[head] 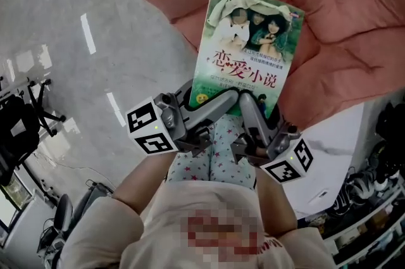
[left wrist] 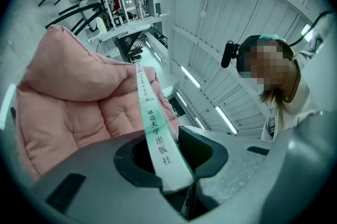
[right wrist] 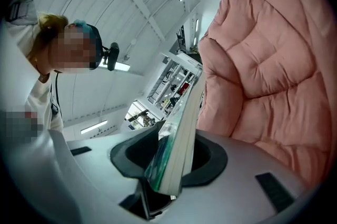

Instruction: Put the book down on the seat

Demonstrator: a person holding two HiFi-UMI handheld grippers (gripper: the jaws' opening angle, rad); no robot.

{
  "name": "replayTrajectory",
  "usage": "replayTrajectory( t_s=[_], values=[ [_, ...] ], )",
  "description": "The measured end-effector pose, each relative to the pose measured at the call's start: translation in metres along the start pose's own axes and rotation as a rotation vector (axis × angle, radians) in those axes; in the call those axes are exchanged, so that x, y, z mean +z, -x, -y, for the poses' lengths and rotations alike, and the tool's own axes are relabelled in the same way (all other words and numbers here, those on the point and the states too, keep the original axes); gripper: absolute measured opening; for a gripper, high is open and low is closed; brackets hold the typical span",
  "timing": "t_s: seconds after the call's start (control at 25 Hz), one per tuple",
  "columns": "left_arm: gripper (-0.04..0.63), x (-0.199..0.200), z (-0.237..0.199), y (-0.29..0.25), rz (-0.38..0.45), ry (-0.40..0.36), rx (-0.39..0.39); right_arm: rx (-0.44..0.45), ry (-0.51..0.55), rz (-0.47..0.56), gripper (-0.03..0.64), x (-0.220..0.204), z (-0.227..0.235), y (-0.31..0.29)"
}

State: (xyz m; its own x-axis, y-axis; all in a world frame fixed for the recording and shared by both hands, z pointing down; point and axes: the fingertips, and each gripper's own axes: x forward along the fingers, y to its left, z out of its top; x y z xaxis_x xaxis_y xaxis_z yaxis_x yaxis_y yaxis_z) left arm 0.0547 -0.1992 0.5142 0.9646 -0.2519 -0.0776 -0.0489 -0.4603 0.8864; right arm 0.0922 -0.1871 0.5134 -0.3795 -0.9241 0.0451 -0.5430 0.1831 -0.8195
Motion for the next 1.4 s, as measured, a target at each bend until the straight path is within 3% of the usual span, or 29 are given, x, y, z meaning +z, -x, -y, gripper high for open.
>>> replayTrajectory(
  t_s=[0.96,1.4],
  values=[
    [0.098,-0.016,-0.018,-0.001,-0.038,0.053,0.034,-0.084,0.003,0.009,0.13,-0.013,0.019,0.007],
    [0.098,-0.05,-0.094,0.005,-0.061,0.11,0.091,-0.149,-0.066,0.007,0.13,-0.059,0.088,0.0]
  ],
)
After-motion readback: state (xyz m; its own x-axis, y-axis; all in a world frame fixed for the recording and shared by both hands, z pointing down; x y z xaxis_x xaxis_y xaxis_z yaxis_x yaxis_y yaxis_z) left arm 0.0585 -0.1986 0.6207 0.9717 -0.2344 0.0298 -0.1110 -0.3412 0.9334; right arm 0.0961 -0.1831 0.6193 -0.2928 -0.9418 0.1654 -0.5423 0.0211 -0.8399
